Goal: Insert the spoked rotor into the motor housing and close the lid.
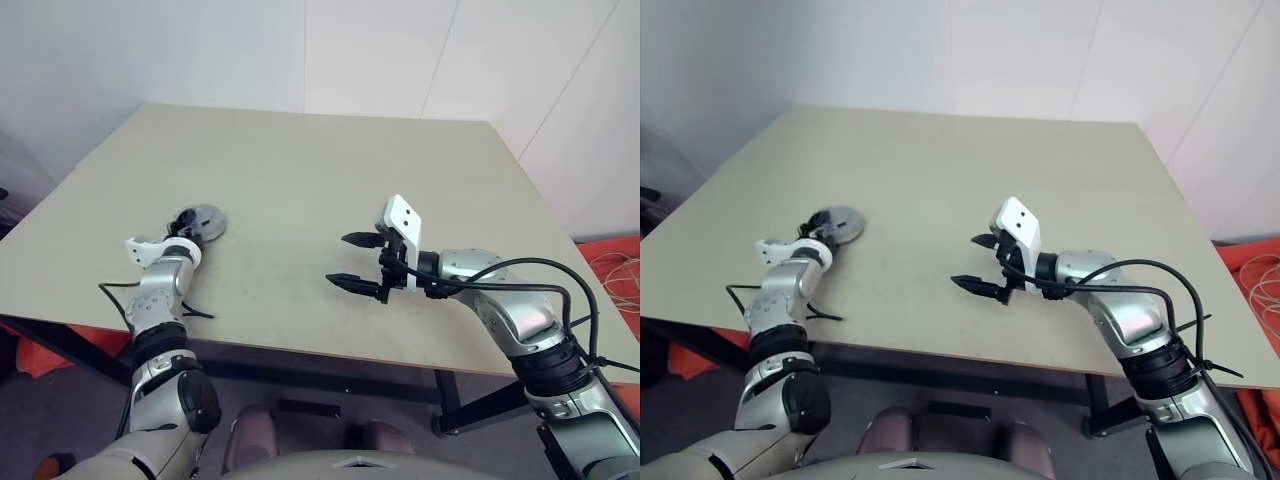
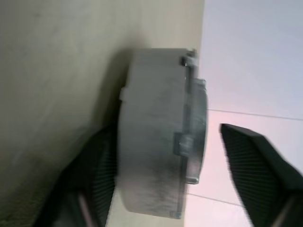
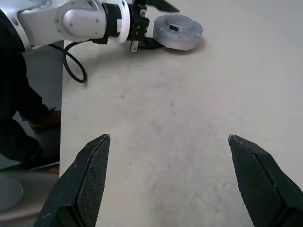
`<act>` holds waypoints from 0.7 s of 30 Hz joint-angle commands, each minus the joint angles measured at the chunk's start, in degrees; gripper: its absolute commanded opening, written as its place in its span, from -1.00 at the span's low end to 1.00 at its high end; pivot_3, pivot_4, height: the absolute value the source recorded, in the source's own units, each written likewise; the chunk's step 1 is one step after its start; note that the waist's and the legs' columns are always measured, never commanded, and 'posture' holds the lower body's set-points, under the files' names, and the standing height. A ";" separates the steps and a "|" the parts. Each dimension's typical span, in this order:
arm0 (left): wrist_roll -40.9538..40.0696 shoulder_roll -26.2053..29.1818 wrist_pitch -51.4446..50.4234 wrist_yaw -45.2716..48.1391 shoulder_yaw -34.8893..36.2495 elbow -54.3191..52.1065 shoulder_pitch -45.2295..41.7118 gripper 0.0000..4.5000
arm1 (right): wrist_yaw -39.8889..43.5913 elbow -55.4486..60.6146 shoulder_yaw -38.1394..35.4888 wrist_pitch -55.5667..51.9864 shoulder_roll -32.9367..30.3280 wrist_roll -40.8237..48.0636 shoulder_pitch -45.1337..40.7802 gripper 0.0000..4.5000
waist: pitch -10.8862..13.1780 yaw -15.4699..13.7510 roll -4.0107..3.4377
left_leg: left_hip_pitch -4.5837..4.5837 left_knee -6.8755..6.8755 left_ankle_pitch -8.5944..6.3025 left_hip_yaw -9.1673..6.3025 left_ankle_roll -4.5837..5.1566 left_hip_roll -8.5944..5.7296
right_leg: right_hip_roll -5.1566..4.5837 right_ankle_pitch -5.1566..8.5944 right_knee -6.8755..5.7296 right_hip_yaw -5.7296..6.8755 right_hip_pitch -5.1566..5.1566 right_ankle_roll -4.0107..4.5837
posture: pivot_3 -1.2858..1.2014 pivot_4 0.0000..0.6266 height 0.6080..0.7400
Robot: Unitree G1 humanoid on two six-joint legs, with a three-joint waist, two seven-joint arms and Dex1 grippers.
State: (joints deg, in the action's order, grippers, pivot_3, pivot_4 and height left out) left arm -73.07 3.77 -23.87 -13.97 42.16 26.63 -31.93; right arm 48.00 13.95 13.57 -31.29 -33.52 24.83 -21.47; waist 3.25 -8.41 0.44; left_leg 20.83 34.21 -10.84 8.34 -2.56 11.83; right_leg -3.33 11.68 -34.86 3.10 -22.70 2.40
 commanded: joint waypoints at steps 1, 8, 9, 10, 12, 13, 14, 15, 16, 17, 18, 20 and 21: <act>-0.61 -1.78 1.88 -7.90 1.26 -4.88 -0.65 0.99 | 0.53 0.17 -1.55 1.33 0.62 -0.49 -0.58 1.00 | 0.00 0.09 0.00 | -0.09 0.00 -0.01 0.01 0.02 0.00 | -0.01 0.00 0.00 -0.01 0.07 0.00 | 0.03 -1.00 1.00; 1.29 -9.97 1.32 -27.20 -3.02 -21.90 5.70 0.99 | 0.96 -0.05 -1.80 1.57 0.86 -1.54 -0.17 1.00 | 0.00 0.88 0.00 | -0.70 0.00 -0.15 0.05 0.22 0.01 | -0.09 0.04 0.13 -0.05 0.66 -0.04 | 0.03 -1.00 1.00; 1.89 -10.93 0.51 -29.77 -4.31 -24.41 7.10 0.99 | 1.00 -0.12 -1.79 1.70 0.79 -1.78 -0.04 1.00 | 0.00 0.99 0.00 | -0.72 0.00 -0.15 0.05 0.23 -0.01 | -0.11 0.05 0.13 -0.05 0.69 -0.06 | 0.03 -1.00 1.00; 2.37 -11.62 -0.76 -31.73 -5.92 -26.79 8.58 0.99 | 1.03 -0.26 -1.81 1.84 0.74 -2.01 0.05 1.00 | -0.01 1.05 -0.01 | -0.73 0.00 -0.15 0.06 0.23 -0.01 | -0.11 0.06 0.14 -0.05 0.71 -0.06 | 0.03 -1.00 1.00; 3.49 -12.13 -2.52 -34.06 -8.67 -30.13 10.74 0.99 | 1.12 -0.61 -1.93 2.11 0.74 -2.40 0.14 1.00 | -0.03 1.19 -0.02 | -0.75 0.00 -0.16 0.07 0.24 -0.01 | -0.11 0.07 0.14 -0.05 0.75 -0.09 | 0.03 -1.00 1.00; 4.58 -11.82 -3.99 -34.92 -10.62 -31.90 11.78 0.99 | 1.17 -1.00 -2.03 2.38 0.78 -2.64 0.14 1.00 | -0.04 1.21 -0.04 | -0.73 0.00 -0.16 0.08 0.24 -0.02 | -0.11 0.08 0.14 -0.05 0.76 -0.10 | 0.03 -1.00 1.00; 7.22 -9.92 -5.89 -33.33 -13.57 -33.34 12.58 0.99 | 1.10 -1.55 -2.20 2.52 0.89 -2.83 0.11 1.00 | -0.05 1.23 -0.05 | -0.74 0.00 -0.16 0.08 0.24 -0.02 | -0.11 0.08 0.14 -0.05 0.75 -0.11 | 0.03 -1.00 1.00; 9.07 -8.50 -7.19 -32.10 -15.65 -34.32 13.11 0.99 | 1.06 -1.94 -2.32 2.62 0.99 -2.97 0.08 1.00 | -0.04 1.23 -0.05 | -0.75 0.00 -0.16 0.07 0.25 -0.02 | -0.09 0.09 0.14 -0.04 0.74 -0.12 | 0.03 -1.00 1.00; 10.96 -5.77 -9.28 -28.77 -18.33 -34.67 13.35 0.99 | 0.89 -2.67 -2.37 2.97 1.09 -3.35 -0.01 1.00 | -0.04 1.25 -0.04 | -0.77 0.02 -0.18 0.08 0.29 -0.03 | -0.07 0.09 0.14 -0.04 0.72 -0.12 | 0.03 -1.00 1.00; 14.86 -1.23 -10.89 -23.13 -22.29 -34.72 13.47 0.99 | 0.66 -3.74 -2.50 3.38 1.24 -3.78 -0.12 1.00 | -0.04 1.27 -0.03 | -0.75 0.02 -0.19 0.07 0.31 -0.04 | -0.02 0.09 0.16 -0.03 0.65 -0.13 | 0.03 -1.00 1.00; 18.44 3.17 -12.00 -17.43 -25.99 -34.56 13.58 0.99 | 0.34 -4.90 -2.60 3.72 1.41 -4.30 -0.27 1.00 | -0.02 1.30 -0.01 | -0.70 0.02 -0.18 0.07 0.29 -0.04 | 0.02 0.09 0.16 -0.01 0.57 -0.14 | 0.03 -1.00 1.00; 27.94 13.88 -12.36 -4.59 -35.36 -33.86 14.35 0.99 | -1.33 -8.32 -2.76 6.06 1.85 -6.79 -0.72 1.00 | -0.01 1.32 0.02 | -0.61 0.00 -0.10 0.03 0.18 0.01 | 0.09 0.09 0.14 0.03 0.41 -0.14 | 0.03 -1.00 1.00; 32.84 18.20 -10.83 -0.01 -39.10 -33.11 14.56 0.99 | -1.68 -9.54 -3.06 6.76 2.14 -7.22 -0.82 1.00 | -0.02 1.33 0.00 | -0.61 -0.02 -0.09 0.02 0.17 0.01 | 0.09 0.09 0.14 0.04 0.39 -0.14 | 0.03 -1.00 1.00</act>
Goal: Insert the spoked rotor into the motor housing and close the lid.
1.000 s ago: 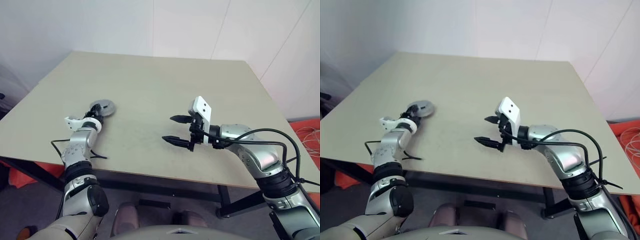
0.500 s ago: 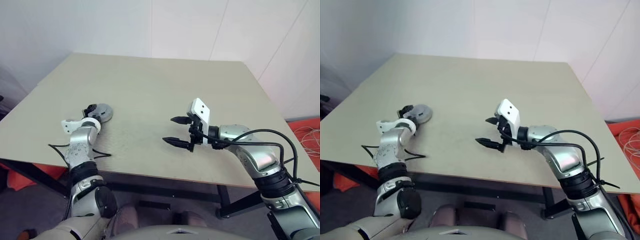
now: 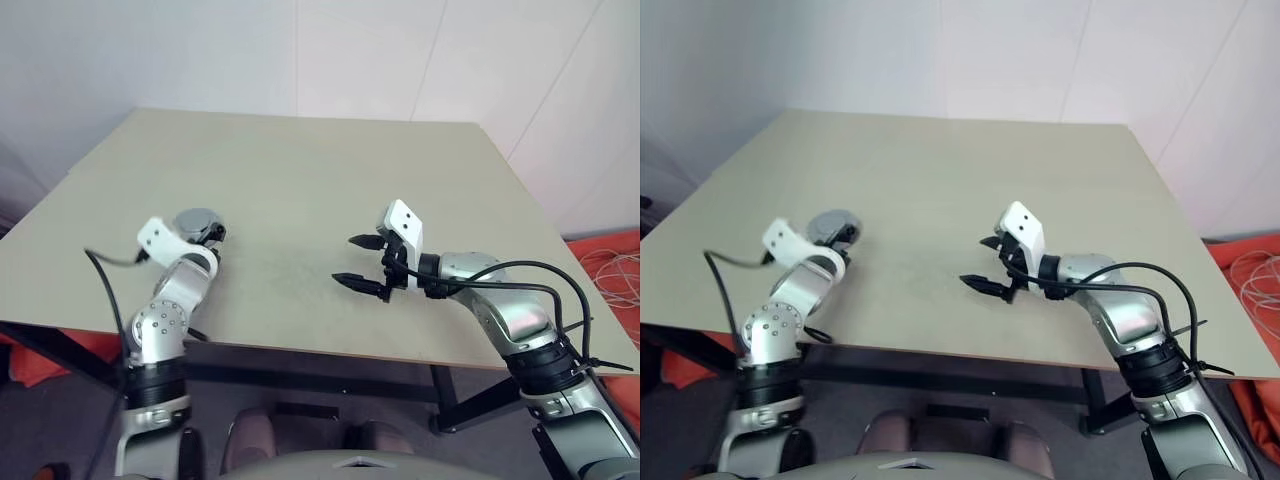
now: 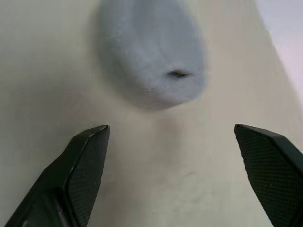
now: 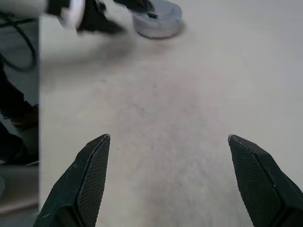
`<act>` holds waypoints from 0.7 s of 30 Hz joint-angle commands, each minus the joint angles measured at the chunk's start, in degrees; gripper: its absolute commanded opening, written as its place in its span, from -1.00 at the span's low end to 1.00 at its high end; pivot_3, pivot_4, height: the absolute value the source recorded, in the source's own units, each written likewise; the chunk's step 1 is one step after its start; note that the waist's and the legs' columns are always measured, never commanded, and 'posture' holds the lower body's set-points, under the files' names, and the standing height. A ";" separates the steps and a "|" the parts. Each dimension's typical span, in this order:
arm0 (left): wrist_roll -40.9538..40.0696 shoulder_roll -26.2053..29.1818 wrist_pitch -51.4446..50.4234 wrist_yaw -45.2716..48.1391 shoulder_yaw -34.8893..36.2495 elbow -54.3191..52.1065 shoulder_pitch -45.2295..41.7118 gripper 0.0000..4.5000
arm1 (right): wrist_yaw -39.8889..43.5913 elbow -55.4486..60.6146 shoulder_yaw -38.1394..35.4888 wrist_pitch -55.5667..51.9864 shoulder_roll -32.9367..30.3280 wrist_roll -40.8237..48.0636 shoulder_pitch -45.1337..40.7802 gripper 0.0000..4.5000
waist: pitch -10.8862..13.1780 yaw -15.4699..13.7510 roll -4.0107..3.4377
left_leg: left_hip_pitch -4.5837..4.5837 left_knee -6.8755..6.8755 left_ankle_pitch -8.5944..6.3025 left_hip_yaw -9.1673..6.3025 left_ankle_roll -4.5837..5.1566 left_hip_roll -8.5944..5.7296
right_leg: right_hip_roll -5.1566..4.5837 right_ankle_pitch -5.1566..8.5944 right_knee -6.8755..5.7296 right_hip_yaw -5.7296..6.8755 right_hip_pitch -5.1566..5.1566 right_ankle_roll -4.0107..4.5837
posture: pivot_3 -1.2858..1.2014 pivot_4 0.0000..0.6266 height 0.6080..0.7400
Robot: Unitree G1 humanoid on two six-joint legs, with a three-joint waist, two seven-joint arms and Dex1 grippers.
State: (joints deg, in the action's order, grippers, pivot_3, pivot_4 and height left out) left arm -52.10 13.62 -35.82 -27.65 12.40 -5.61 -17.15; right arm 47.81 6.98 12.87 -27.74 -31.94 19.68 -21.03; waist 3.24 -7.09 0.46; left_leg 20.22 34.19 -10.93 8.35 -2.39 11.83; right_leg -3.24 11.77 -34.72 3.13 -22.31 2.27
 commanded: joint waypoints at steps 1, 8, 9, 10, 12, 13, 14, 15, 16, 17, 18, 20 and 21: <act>15.22 10.97 2.47 16.66 -11.59 -0.22 -0.11 0.99 | -1.59 -3.37 -2.58 3.71 0.80 -2.28 -1.31 1.00 | 0.00 0.10 -0.09 | -0.03 0.00 0.00 0.01 0.00 -0.01 | -0.01 0.00 0.00 -0.02 0.00 0.00 | 0.03 -1.00 1.00; 25.38 20.04 20.25 46.86 -14.54 7.86 1.53 0.99 | -3.32 -11.22 -6.32 9.51 3.91 -3.02 -0.67 1.00 | 0.01 0.25 -0.18 | -0.04 -0.04 -0.09 0.08 0.14 0.00 | -0.15 -0.01 -0.01 -0.15 0.01 0.04 | 0.03 -1.00 1.00; 25.75 20.32 22.53 50.14 -13.87 8.94 2.09 0.99 | -3.27 -12.48 -6.86 10.74 4.38 -2.90 -0.49 1.00 | 0.01 0.25 -0.18 | -0.05 -0.09 -0.10 0.09 0.14 0.00 | -0.14 -0.02 -0.02 -0.15 0.01 0.06 | 0.03 -1.00 1.00; 26.09 20.43 24.89 53.10 -13.16 10.10 2.57 0.99 | -3.13 -13.62 -7.32 11.86 4.79 -2.83 -0.37 1.00 | 0.02 0.24 -0.21 | -0.05 -0.13 -0.09 0.09 0.12 0.00 | -0.14 -0.02 -0.03 -0.14 0.00 0.08 | 0.03 -1.00 1.00; 25.86 20.43 30.21 59.23 -11.17 12.84 3.67 0.99 | -2.49 -15.64 -8.07 13.92 5.40 -2.77 -0.09 1.00 | 0.03 0.32 -0.27 | -0.07 -0.20 -0.09 0.11 0.12 0.00 | -0.15 -0.02 -0.05 -0.15 -0.01 0.12 | 0.03 -1.00 1.00; 26.07 20.69 32.19 61.84 -10.62 13.89 4.25 0.99 | -2.15 -16.48 -8.30 14.95 5.51 -2.93 0.07 1.00 | 0.03 0.41 -0.27 | -0.09 -0.23 -0.09 0.14 0.12 0.00 | -0.14 -0.02 -0.04 -0.15 -0.03 0.13 | 0.03 -1.00 1.00; 26.92 20.88 35.56 63.99 -9.97 15.28 4.70 0.99 | -1.77 -17.17 -8.46 15.95 5.59 -3.01 0.27 1.00 | 0.03 0.48 -0.28 | -0.10 -0.27 -0.09 0.15 0.12 0.01 | -0.14 -0.02 -0.04 -0.15 -0.03 0.17 | 0.03 -1.00 1.00; 27.79 20.96 38.51 65.79 -9.42 16.41 4.95 0.99 | -1.48 -17.73 -8.57 16.70 5.59 -3.08 0.41 1.00 | 0.03 0.58 -0.28 | -0.12 -0.29 -0.10 0.15 0.13 0.01 | -0.14 -0.01 -0.04 -0.15 -0.03 0.18 | 0.03 -1.00 1.00; 28.31 21.19 39.64 67.38 -9.18 17.17 5.09 0.99 | -1.30 -18.20 -8.67 17.23 5.59 -3.11 0.49 1.00 | 0.04 0.67 -0.28 | -0.13 -0.31 -0.12 0.15 0.17 0.00 | -0.14 0.00 -0.04 -0.15 -0.02 0.18 | 0.03 -1.00 1.00; 28.57 21.26 39.94 68.16 -8.72 17.86 5.07 0.99 | -1.21 -18.66 -8.79 17.57 5.65 -3.16 0.52 1.00 | 0.04 0.79 -0.28 | -0.13 -0.31 -0.13 0.15 0.17 0.01 | -0.15 0.00 -0.04 -0.15 -0.01 0.18 | 0.03 -1.00 1.00; 28.85 21.14 40.09 68.47 -8.20 18.49 4.93 0.99 | -1.22 -19.06 -8.88 17.77 5.73 -3.28 0.52 1.00 | 0.04 0.93 -0.29 | -0.15 -0.31 -0.13 0.15 0.17 0.01 | -0.15 0.00 -0.04 -0.15 0.00 0.18 | 0.03 -1.00 1.00; 29.27 21.09 41.42 70.06 -7.16 19.68 4.87 0.99 | -0.76 -19.27 -8.94 17.62 5.94 -3.16 0.62 1.00 | 0.05 1.25 -0.30 | -0.20 -0.31 -0.12 0.15 0.16 0.00 | -0.16 0.00 -0.05 -0.16 0.05 0.18 | 0.03 -1.00 1.00; 29.26 20.83 41.46 70.09 -6.52 20.03 4.84 0.99 | -0.02 -18.60 -8.99 16.91 6.00 -2.47 0.86 1.00 | 0.05 1.44 -0.30 | -0.23 -0.31 -0.11 0.16 0.16 0.01 | -0.16 0.00 -0.05 -0.16 0.06 0.18 | 0.03 -1.00 1.00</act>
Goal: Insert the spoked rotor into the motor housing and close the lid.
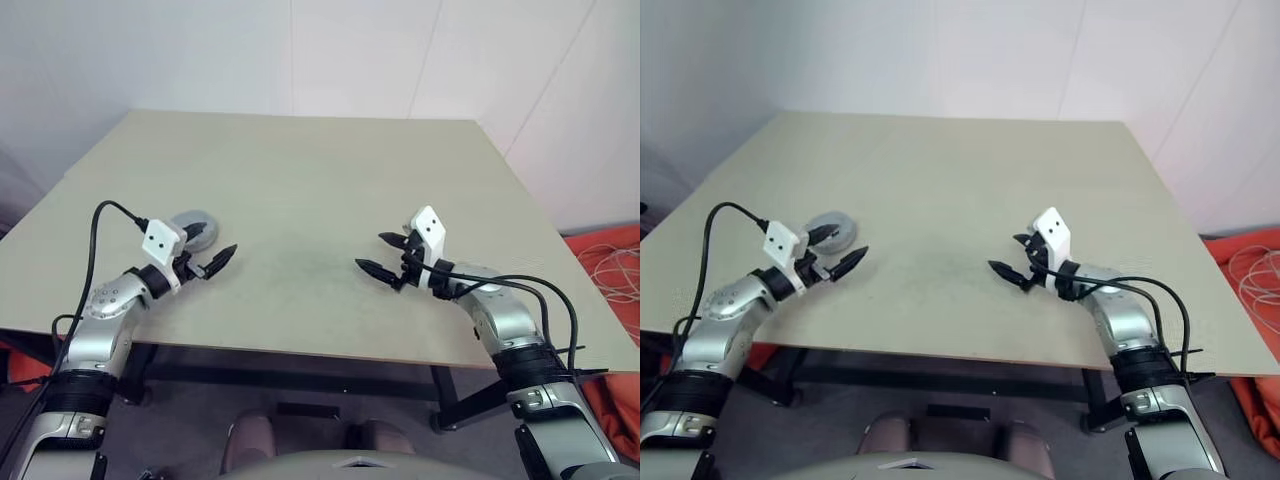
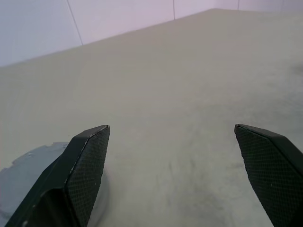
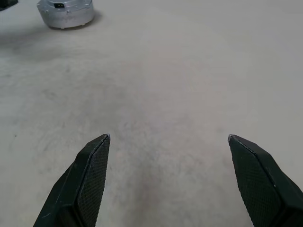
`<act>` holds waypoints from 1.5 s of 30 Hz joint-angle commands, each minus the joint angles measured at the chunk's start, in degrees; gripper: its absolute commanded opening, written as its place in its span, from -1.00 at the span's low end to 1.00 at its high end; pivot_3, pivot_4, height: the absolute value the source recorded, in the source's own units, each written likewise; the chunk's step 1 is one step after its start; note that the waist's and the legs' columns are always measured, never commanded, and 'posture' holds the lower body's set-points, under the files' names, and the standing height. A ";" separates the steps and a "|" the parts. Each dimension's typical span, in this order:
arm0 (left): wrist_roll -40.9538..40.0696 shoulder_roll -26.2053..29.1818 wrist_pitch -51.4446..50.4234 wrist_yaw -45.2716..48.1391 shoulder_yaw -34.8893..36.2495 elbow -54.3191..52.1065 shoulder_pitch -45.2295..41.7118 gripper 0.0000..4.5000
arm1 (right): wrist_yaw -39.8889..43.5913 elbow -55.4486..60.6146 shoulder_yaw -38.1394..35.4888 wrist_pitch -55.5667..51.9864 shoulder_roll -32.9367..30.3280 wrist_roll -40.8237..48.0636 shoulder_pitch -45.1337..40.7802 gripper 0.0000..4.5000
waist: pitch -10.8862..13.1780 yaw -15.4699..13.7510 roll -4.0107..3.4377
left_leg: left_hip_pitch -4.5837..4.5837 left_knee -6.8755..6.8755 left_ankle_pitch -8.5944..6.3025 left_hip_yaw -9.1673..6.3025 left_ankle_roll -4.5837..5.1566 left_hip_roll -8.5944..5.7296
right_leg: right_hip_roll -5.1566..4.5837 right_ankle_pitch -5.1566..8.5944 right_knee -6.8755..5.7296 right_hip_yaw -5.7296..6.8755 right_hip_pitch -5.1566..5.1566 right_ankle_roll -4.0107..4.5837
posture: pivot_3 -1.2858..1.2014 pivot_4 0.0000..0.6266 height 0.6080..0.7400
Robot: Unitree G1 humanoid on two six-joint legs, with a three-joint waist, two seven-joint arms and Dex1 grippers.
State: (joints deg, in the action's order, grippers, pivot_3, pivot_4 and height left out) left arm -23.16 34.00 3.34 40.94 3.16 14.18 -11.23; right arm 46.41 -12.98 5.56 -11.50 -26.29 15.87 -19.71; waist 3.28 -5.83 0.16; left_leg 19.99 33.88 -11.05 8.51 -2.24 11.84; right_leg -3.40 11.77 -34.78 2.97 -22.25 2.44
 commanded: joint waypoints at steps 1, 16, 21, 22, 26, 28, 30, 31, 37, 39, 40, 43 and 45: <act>0.44 0.08 2.60 1.43 3.21 0.62 -1.23 0.99 | 1.85 1.93 -1.83 0.19 0.46 1.88 -0.27 1.00 | 0.00 0.33 0.00 | -0.03 0.00 0.01 0.00 -0.01 0.01 | 0.01 0.00 0.00 0.00 0.02 0.00 | 0.03 -1.00 1.00; 1.85 -2.31 1.64 0.56 6.38 4.03 -3.00 0.99 | 1.58 2.84 -1.24 -0.40 3.14 0.10 -1.54 1.00 | 0.01 0.42 -0.01 | -0.08 -0.08 0.01 0.02 -0.02 0.02 | 0.02 -0.02 -0.04 -0.02 0.00 0.08 | 0.03 -1.00 1.00; 1.96 -2.47 1.30 1.28 7.11 4.12 -2.86 0.99 | 0.97 4.96 -0.95 -1.81 3.83 0.05 -1.00 1.00 | 0.01 0.36 -0.01 | -0.06 -0.11 0.01 0.02 -0.02 0.01 | 0.00 -0.02 -0.03 -0.03 0.00 0.08 | 0.03 -1.00 1.00; 1.87 -2.50 1.20 1.36 7.32 4.09 -2.82 0.99 | 0.73 5.14 -0.81 -2.08 4.06 -0.05 -1.06 1.00 | 0.01 0.38 -0.01 | -0.07 -0.11 0.01 0.02 -0.02 0.02 | 0.00 -0.02 -0.03 -0.03 0.00 0.08 | 0.03 -1.00 1.00; 1.65 -2.72 0.58 0.98 7.80 1.87 -1.01 0.99 | 0.20 5.72 -0.22 -2.35 4.90 -0.42 -1.28 1.00 | 0.01 0.42 -0.01 | -0.08 -0.14 0.02 0.03 -0.03 0.02 | 0.01 -0.01 -0.03 -0.03 -0.02 0.08 | 0.03 -1.00 1.00; 1.35 -2.69 -0.02 0.55 8.41 0.70 -0.35 0.99 | 0.09 5.28 -0.28 -2.34 5.40 -0.36 -1.92 1.00 | 0.01 0.43 -0.02 | -0.08 -0.17 0.02 0.03 -0.03 0.02 | 0.01 -0.01 -0.03 -0.04 -0.03 0.09 | 0.03 -1.00 1.00; 1.21 -2.54 -0.54 0.40 8.85 -0.08 0.08 0.99 | 0.53 4.28 -0.42 -1.83 5.79 -0.19 -2.88 1.00 | 0.02 0.46 -0.02 | -0.08 -0.19 0.02 0.04 -0.03 0.02 | 0.01 -0.01 -0.03 -0.04 -0.05 0.10 | 0.03 -1.00 1.00; 1.25 -2.56 -0.69 0.36 8.91 -0.32 0.21 0.99 | 0.75 3.76 -0.53 -1.55 5.89 -0.17 -3.23 1.00 | 0.02 0.46 -0.03 | -0.07 -0.22 0.04 0.04 -0.06 0.02 | 0.01 0.00 -0.03 -0.04 -0.07 0.10 | 0.03 -1.00 1.00; 1.10 -4.59 -3.51 -1.17 8.31 -3.27 0.10 0.99 | 1.62 -0.04 -2.00 0.28 4.38 -0.87 -5.13 1.00 | 0.02 0.30 -0.02 | -0.08 -0.22 0.05 0.04 -0.08 -0.02 | -0.03 0.00 -0.02 -0.04 -0.03 0.11 | 0.03 -1.00 1.00; 1.23 -5.53 -4.16 -1.36 7.99 -3.35 -0.50 0.99 | 2.15 -1.69 -2.27 1.17 3.99 -0.99 -5.67 1.00 | 0.01 0.38 -0.02 | -0.07 -0.22 0.05 0.04 -0.08 -0.02 | -0.03 0.00 -0.02 -0.04 -0.03 0.11 | 0.03 -1.00 1.00; 1.65 -5.88 -4.31 -1.45 7.73 -3.17 -0.82 0.99 | 2.12 -2.53 -2.30 1.69 3.73 -1.39 -5.95 1.00 | 0.01 0.41 -0.02 | -0.08 -0.22 0.05 0.04 -0.08 -0.01 | -0.02 0.00 -0.02 -0.04 -0.04 0.11 | 0.03 -1.00 1.00; 2.49 -6.86 -4.43 -1.11 6.68 -2.49 -2.21 0.99 | 1.51 -3.25 -2.57 2.08 3.42 -1.78 -6.45 1.00 | 0.02 0.44 -0.02 | -0.08 -0.24 0.06 0.04 -0.09 0.02 | 0.03 0.00 -0.03 -0.04 -0.06 0.12 | 0.03 -1.00 1.00; 3.10 -7.26 -4.64 -1.29 6.04 -2.12 -3.17 0.99 | 1.56 -3.80 -2.73 2.56 3.06 -2.18 -6.37 1.00 | 0.02 0.43 -0.02 | -0.07 -0.25 0.06 0.04 -0.09 0.02 | 0.02 0.00 -0.03 -0.04 -0.07 0.13 | 0.03 -1.00 1.00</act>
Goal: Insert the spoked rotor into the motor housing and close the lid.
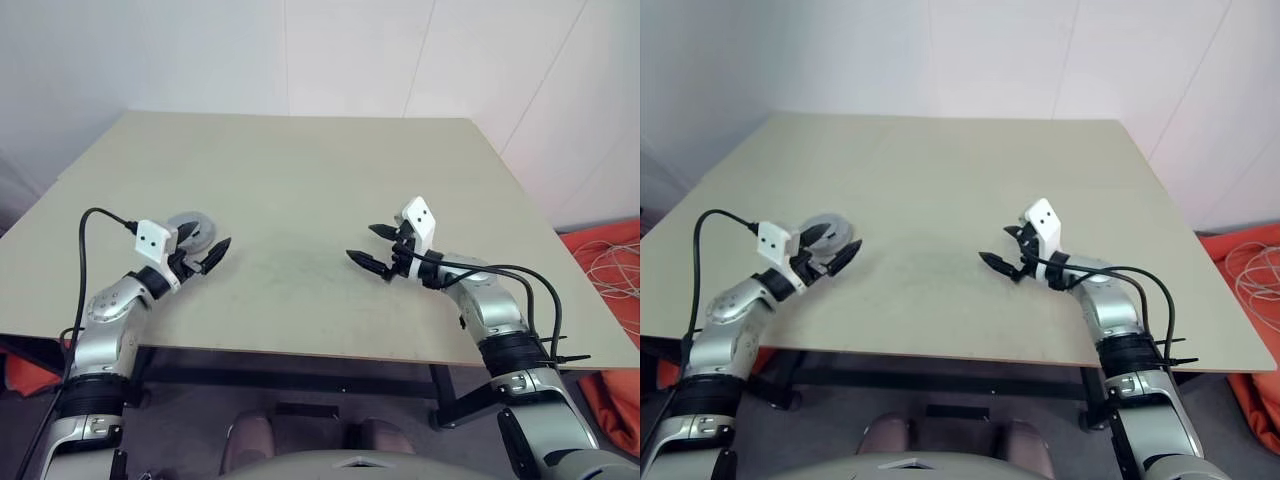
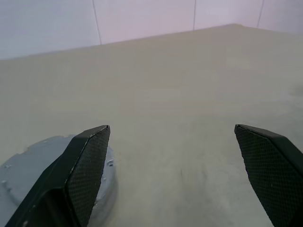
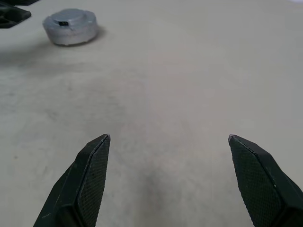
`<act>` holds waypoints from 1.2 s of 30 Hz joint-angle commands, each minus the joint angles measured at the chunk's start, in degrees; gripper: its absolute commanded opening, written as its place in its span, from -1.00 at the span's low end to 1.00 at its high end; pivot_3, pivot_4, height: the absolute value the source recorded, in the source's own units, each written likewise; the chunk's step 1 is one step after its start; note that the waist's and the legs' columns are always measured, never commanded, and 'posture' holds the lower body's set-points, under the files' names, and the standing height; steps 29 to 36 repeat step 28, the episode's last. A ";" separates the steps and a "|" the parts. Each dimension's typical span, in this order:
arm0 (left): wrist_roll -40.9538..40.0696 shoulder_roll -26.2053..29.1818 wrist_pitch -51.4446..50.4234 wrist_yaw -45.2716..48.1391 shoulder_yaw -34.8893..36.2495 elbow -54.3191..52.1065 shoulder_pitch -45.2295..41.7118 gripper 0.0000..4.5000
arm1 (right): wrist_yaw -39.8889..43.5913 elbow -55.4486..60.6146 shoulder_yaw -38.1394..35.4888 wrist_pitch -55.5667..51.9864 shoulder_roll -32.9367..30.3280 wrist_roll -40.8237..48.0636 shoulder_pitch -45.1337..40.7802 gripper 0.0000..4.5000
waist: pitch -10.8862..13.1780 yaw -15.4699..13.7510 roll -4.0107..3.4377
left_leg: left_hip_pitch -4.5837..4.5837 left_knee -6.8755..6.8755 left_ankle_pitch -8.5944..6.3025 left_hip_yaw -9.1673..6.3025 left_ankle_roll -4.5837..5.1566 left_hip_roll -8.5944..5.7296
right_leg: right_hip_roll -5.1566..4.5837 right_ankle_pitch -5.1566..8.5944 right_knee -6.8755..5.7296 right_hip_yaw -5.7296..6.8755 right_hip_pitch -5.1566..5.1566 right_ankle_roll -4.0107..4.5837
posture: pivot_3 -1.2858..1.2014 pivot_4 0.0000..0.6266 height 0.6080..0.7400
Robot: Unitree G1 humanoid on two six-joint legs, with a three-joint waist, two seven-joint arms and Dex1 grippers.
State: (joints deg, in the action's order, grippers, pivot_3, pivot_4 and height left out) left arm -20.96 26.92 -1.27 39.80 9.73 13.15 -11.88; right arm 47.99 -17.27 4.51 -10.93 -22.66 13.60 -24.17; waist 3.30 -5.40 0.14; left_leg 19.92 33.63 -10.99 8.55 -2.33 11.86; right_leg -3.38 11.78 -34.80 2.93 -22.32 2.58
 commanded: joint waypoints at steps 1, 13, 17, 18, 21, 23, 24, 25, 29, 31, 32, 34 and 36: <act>1.12 -0.37 -0.44 -0.45 -0.84 -0.96 -3.20 0.99 | 0.00 0.36 -1.84 1.94 -0.73 0.08 -1.88 1.00 | 0.00 0.00 0.00 | 0.01 0.00 0.00 0.00 0.00 0.00 | 0.00 0.00 0.00 0.00 0.00 0.00 | 0.03 -1.00 1.00; 2.29 -2.17 0.39 1.51 -1.86 4.09 -7.42 0.99 | -2.65 2.08 -3.55 2.06 -2.17 -0.61 0.69 1.00 | 0.01 -0.07 -0.01 | 0.04 -0.02 0.00 0.01 0.01 -0.02 | -0.02 -0.04 0.04 0.00 -0.01 0.09 | 0.03 -1.00 1.00; 2.57 -3.02 0.13 1.20 -2.60 3.57 -7.68 0.99 | -2.86 2.68 -4.27 1.84 -2.65 -0.45 1.73 1.00 | 0.02 -0.06 -0.02 | 0.04 -0.10 0.01 0.01 -0.01 -0.01 | -0.01 -0.02 0.04 0.00 -0.06 0.09 | 0.03 -1.00 1.00; 2.57 -3.31 0.01 0.91 -2.68 3.23 -7.59 0.99 | -2.80 2.81 -4.40 1.71 -2.77 -0.36 1.97 1.00 | 0.02 -0.06 -0.03 | 0.03 -0.10 0.01 0.01 -0.01 -0.02 | -0.01 -0.02 0.04 0.00 -0.05 0.09 | 0.03 -1.00 1.00; 2.75 -4.18 0.05 -0.01 -2.67 2.53 -7.31 0.99 | -2.40 3.08 -4.25 1.40 -3.10 -0.60 1.80 1.00 | 0.02 -0.06 -0.04 | 0.04 -0.10 0.01 0.02 0.00 -0.02 | -0.02 -0.01 0.05 0.00 -0.05 0.08 | 0.03 -1.00 1.00; 2.91 -4.65 0.09 -0.45 -2.70 2.39 -7.36 0.99 | -2.36 2.88 -4.33 1.25 -3.23 -0.58 1.08 1.00 | 0.03 -0.05 -0.04 | 0.04 -0.11 0.01 0.02 0.00 -0.02 | -0.02 0.00 0.05 0.00 -0.05 0.07 | 0.03 -1.00 1.00; 3.02 -4.75 0.01 -0.52 -2.79 2.42 -7.46 0.99 | -2.44 2.74 -4.43 1.20 -3.21 -0.50 0.81 1.00 | 0.03 -0.06 -0.04 | 0.04 -0.11 0.01 0.02 0.00 -0.01 | -0.01 0.00 0.05 0.00 -0.06 0.07 | 0.03 -1.00 1.00; 3.09 -4.74 -0.07 -0.42 -2.87 2.57 -7.65 0.99 | -2.51 2.64 -4.43 1.21 -3.16 -0.50 0.70 1.00 | 0.03 -0.05 -0.05 | 0.04 -0.11 0.01 0.02 -0.01 -0.01 | -0.01 0.00 0.05 0.00 -0.06 0.07 | 0.03 -1.00 1.00; 3.14 -4.59 -0.36 0.15 -3.00 2.91 -7.99 0.99 | -2.30 2.85 -4.13 1.50 -3.23 -0.78 1.03 1.00 | 0.03 -0.04 -0.05 | 0.04 -0.15 0.01 0.02 -0.01 -0.02 | -0.02 0.02 0.05 0.00 -0.06 0.05 | 0.03 -1.00 1.00; 3.14 -4.59 -0.36 0.15 -3.00 2.91 -7.99 0.99 | -2.30 2.85 -4.13 1.50 -3.23 -0.78 1.03 1.00 | 0.03 -0.04 -0.05 | 0.04 -0.15 0.01 0.02 -0.01 -0.02 | -0.02 0.02 0.05 0.00 -0.06 0.05 | 0.03 -1.00 1.00; 3.14 -4.59 -0.36 0.15 -3.00 2.91 -7.99 0.99 | -2.30 2.85 -4.13 1.50 -3.23 -0.78 1.03 1.00 | 0.03 -0.04 -0.05 | 0.04 -0.15 0.01 0.02 -0.01 -0.02 | -0.02 0.02 0.05 0.00 -0.06 0.05 | 0.03 -1.00 1.00; 3.14 -4.59 -0.36 0.15 -3.00 2.91 -7.99 0.99 | -2.30 2.85 -4.13 1.50 -3.23 -0.78 1.03 1.00 | 0.03 -0.04 -0.05 | 0.04 -0.15 0.01 0.02 -0.01 -0.02 | -0.02 0.02 0.05 0.00 -0.06 0.05 | 0.03 -1.00 1.00; 3.14 -4.59 -0.36 0.15 -3.00 2.91 -7.99 0.99 | -2.30 2.85 -4.13 1.50 -3.23 -0.78 1.03 1.00 | 0.03 -0.04 -0.05 | 0.04 -0.15 0.01 0.02 -0.01 -0.02 | -0.02 0.02 0.05 0.00 -0.06 0.05 | 0.03 -1.00 1.00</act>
